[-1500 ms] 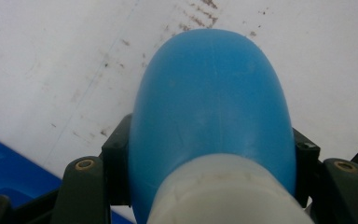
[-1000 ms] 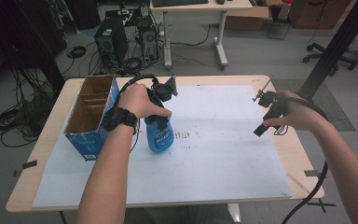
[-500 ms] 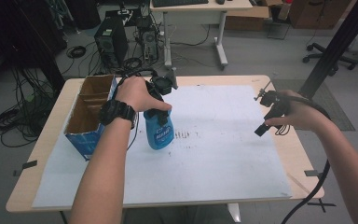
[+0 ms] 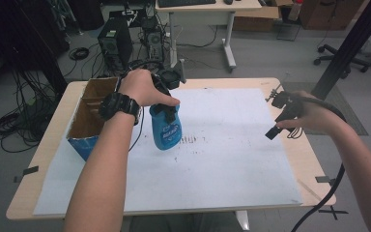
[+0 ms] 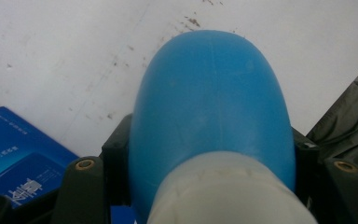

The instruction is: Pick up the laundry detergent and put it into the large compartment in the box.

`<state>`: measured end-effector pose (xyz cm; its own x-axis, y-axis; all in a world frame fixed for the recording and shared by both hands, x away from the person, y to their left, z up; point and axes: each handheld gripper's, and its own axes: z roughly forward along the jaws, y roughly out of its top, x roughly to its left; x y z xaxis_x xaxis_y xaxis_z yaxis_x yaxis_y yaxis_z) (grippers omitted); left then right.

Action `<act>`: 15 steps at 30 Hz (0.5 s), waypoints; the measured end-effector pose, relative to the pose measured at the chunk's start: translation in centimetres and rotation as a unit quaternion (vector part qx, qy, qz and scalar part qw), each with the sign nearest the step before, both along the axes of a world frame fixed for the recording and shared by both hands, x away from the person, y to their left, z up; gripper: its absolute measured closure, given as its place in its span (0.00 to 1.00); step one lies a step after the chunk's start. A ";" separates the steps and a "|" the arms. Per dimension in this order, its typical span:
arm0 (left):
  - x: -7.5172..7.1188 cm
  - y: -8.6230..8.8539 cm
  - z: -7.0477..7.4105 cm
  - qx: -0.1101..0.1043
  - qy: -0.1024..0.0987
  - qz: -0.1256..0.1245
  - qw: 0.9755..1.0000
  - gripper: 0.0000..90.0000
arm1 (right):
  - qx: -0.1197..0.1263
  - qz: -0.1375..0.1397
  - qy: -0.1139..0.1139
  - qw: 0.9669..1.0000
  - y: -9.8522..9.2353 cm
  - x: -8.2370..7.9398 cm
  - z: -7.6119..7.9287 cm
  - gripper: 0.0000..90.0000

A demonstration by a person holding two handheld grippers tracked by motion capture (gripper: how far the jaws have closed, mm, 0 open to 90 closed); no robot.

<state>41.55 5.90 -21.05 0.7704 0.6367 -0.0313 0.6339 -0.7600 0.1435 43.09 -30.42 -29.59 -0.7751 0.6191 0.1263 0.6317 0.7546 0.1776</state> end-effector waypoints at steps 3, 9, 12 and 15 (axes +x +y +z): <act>0.0 0.0 0.5 0.000 -0.001 0.000 1.000 0.42 | 0.001 0.001 0.000 1.000 0.1 0.0 0.2 0.13; 0.1 0.2 1.6 -0.001 -0.005 0.000 1.000 0.42 | -0.001 0.001 0.001 1.000 0.3 0.0 0.4 0.13; 0.1 0.3 1.9 0.001 -0.004 0.000 1.000 0.42 | -0.001 0.002 0.002 1.000 0.4 0.0 0.5 0.13; 0.1 0.4 2.3 0.000 -0.002 0.003 1.000 0.42 | -0.001 0.004 0.001 1.000 0.6 0.1 0.7 0.13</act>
<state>41.64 6.26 -18.71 0.7668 0.6413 -0.0273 0.6377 -0.7564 0.1457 43.16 -29.86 -28.92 -0.7794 0.6135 0.1272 0.6265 0.7594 0.1756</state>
